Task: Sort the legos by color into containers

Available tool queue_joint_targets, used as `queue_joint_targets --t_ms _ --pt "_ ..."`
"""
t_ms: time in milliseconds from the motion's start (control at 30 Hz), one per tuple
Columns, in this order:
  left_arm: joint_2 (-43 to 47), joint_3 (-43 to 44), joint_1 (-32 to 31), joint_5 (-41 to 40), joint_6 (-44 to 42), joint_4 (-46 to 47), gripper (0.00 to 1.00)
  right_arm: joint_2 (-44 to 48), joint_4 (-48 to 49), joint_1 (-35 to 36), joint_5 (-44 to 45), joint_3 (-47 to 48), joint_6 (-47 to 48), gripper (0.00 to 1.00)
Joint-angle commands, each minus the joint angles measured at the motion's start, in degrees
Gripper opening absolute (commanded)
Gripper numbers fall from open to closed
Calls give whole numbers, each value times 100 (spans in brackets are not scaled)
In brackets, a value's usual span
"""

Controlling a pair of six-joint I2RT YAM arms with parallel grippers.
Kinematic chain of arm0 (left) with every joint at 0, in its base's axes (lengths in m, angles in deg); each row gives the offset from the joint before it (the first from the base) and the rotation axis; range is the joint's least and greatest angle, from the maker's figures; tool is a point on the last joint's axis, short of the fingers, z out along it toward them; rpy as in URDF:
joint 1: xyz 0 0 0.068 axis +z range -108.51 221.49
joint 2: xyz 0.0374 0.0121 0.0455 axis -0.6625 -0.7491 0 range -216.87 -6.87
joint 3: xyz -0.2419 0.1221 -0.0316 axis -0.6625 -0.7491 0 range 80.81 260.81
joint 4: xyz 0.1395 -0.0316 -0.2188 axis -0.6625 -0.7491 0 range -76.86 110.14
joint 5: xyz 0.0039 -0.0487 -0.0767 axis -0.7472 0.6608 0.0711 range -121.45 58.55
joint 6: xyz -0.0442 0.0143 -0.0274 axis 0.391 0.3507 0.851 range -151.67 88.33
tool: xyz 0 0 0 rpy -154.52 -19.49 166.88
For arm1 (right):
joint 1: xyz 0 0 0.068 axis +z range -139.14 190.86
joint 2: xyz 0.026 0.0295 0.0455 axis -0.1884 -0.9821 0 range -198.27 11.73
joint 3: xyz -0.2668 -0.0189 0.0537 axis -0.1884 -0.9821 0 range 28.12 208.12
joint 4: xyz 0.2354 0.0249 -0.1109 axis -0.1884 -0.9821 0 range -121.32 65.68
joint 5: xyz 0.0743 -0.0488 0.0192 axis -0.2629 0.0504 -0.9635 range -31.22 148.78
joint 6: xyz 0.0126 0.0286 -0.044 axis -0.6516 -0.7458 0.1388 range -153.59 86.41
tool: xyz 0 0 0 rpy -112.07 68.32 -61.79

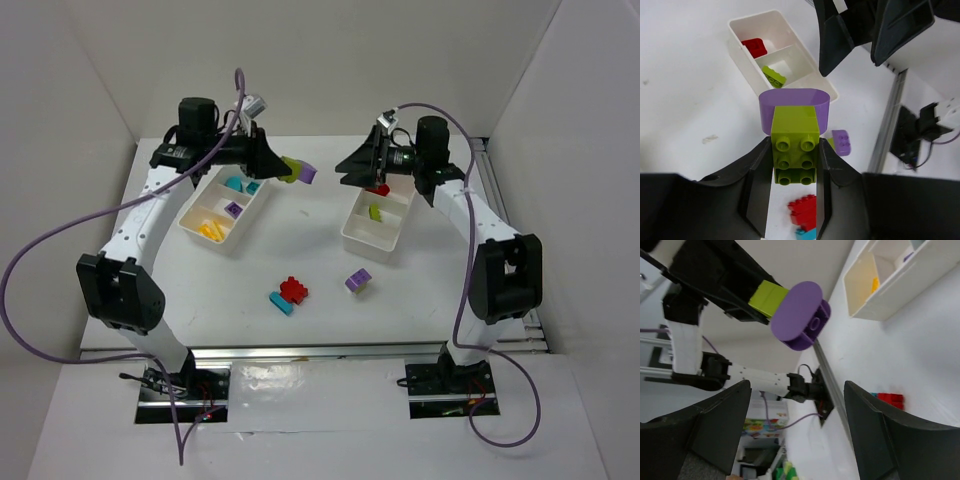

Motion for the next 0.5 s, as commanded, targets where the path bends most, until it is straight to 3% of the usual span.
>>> queue_joint_targets --t_ms 0,67,100,233,467 --pt "287 -125 -72 -190 -873 433 0 73 1554 18 -559 -329 -1371 82" --pt "339 -292 -72 -138 -953 695 0 20 2841 70 -665 -698 -2041 83" --pt "418 -362 -72 -138 -953 810 0 20 3259 70 -744 -804 -2697 85" --pt "717 -836 -20 -15 -953 1496 0 -243 4675 123 -850 -1041 -3782 87" --pt "1297 -1453 -20 406 -1261 2165 0 -718 5372 308 -850 -630 -4303 89"
